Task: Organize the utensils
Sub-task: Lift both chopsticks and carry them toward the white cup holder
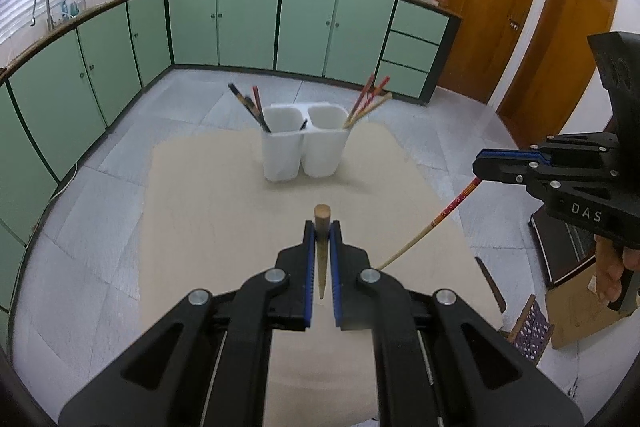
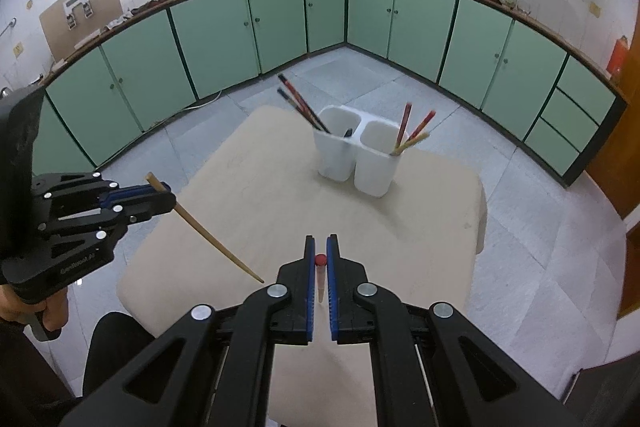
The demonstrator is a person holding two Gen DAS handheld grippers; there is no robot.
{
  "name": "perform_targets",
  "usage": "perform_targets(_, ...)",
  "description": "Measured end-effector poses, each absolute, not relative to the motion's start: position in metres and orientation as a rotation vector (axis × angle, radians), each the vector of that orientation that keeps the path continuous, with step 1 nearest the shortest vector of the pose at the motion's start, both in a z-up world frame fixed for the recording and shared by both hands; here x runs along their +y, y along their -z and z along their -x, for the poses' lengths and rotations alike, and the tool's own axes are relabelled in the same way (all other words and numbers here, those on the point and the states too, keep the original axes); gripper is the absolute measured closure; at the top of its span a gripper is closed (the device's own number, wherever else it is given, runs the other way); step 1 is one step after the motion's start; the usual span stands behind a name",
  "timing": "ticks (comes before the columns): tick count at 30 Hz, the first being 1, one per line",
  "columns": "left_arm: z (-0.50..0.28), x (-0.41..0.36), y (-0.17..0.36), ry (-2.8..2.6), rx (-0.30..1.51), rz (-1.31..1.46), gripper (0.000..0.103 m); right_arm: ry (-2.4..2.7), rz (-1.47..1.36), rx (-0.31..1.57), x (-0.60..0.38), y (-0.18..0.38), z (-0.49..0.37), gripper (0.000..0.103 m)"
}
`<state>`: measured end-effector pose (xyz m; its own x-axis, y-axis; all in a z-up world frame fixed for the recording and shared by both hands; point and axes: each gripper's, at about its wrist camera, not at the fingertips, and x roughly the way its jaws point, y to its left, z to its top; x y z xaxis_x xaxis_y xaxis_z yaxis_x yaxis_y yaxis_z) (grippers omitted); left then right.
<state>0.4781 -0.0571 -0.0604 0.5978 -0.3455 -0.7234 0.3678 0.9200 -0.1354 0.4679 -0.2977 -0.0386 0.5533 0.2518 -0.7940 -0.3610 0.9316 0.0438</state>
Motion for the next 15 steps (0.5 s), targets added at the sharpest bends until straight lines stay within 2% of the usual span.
perform_targets(15,-0.537,-0.057,-0.034,0.365,0.681,-0.013,0.097,-0.308,0.125,0.815,-0.301,-0.056,-0.515,0.098)
